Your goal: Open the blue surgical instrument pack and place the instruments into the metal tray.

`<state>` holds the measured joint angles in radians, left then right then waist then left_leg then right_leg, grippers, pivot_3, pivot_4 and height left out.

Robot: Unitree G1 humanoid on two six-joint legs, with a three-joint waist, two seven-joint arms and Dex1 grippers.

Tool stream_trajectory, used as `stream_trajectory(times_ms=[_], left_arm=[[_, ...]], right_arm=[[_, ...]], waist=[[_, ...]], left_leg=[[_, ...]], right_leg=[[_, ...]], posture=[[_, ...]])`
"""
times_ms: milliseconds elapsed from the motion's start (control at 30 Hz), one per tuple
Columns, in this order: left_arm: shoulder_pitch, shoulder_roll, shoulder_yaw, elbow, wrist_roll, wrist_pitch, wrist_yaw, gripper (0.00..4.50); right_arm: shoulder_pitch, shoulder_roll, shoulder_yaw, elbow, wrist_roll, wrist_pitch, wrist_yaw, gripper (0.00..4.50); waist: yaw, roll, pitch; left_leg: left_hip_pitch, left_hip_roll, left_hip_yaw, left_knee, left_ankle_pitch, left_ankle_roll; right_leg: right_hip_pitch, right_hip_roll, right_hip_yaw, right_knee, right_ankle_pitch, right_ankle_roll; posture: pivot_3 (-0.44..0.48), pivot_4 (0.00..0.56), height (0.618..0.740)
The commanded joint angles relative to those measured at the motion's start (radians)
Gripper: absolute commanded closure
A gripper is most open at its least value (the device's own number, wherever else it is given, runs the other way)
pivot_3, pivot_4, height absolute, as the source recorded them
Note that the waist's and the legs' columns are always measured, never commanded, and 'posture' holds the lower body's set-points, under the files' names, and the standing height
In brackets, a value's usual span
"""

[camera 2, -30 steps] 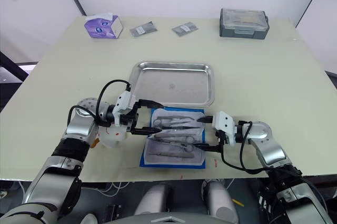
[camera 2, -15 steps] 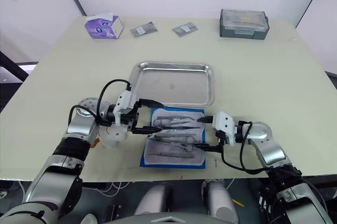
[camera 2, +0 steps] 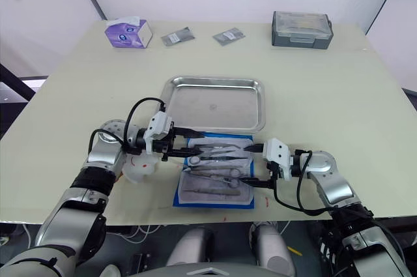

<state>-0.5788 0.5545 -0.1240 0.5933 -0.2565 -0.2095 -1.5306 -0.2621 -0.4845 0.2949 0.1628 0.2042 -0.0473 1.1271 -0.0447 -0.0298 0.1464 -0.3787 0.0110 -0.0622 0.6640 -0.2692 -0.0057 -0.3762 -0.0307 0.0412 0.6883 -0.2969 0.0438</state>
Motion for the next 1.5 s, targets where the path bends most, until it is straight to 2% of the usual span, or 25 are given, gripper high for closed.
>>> stream_trajectory(times_ms=[33, 800, 833, 867, 900, 1500], left_arm=[[-0.032, -0.003, -0.005, 0.025, 0.030, -0.023, 0.010, 2.13], [-0.062, -0.024, -0.008, 0.069, 0.064, -0.003, -0.017, 2.13], [-0.064, -0.024, -0.007, 0.071, 0.066, -0.004, -0.015, 2.56], [-0.067, -0.026, -0.005, 0.076, 0.070, -0.012, -0.007, 2.68], [-0.069, -0.027, -0.004, 0.080, 0.076, -0.023, 0.004, 3.00], [-0.086, -0.024, -0.048, 0.125, 0.154, -0.030, 0.029, 3.00]], right_arm=[[0.073, -0.011, 0.076, 0.117, -0.113, 0.052, -0.035, 0.00], [0.076, -0.008, 0.076, 0.113, -0.113, 0.048, -0.042, 0.00], [0.076, -0.008, 0.076, 0.113, -0.113, 0.048, -0.042, 0.00], [0.076, -0.008, 0.076, 0.113, -0.113, 0.047, -0.042, 0.00], [0.076, -0.007, 0.076, 0.113, -0.113, 0.047, -0.043, 0.00], [0.075, -0.002, 0.074, 0.117, -0.114, 0.045, -0.051, 0.00]], waist=[[0.000, 0.000, 0.000], [0.000, 0.000, -0.004], [0.000, 0.000, -0.004], [0.000, 0.000, -0.004], [0.000, 0.000, -0.004], [0.000, 0.000, -0.005]], left_leg=[[0.000, 0.000, 0.000, 0.000, 0.000, 0.000], [0.000, 0.000, 0.000, -0.001, 0.000, 0.000], [0.000, 0.000, 0.000, -0.001, 0.000, 0.000], [0.000, 0.000, 0.000, -0.001, 0.000, 0.000], [0.000, 0.000, 0.000, -0.001, 0.000, 0.000], [0.000, 0.000, 0.000, -0.002, 0.000, 0.000]], right_leg=[[0.000, 0.000, 0.000, 0.000, 0.000, 0.000], [0.000, 0.000, 0.000, -0.001, 0.000, 0.000], [0.000, 0.000, 0.000, -0.001, 0.000, 0.000], [0.000, 0.000, 0.000, -0.001, 0.000, 0.000], [0.000, 0.000, 0.000, -0.001, 0.000, 0.000], [0.000, 0.000, 0.000, -0.001, 0.000, 0.000]], posture=[[0.000, 0.150, 0.734], [0.000, 0.150, 0.734], [0.000, 0.150, 0.734], [0.000, 0.150, 0.734], [0.000, 0.150, 0.734], [0.000, 0.150, 0.734]])
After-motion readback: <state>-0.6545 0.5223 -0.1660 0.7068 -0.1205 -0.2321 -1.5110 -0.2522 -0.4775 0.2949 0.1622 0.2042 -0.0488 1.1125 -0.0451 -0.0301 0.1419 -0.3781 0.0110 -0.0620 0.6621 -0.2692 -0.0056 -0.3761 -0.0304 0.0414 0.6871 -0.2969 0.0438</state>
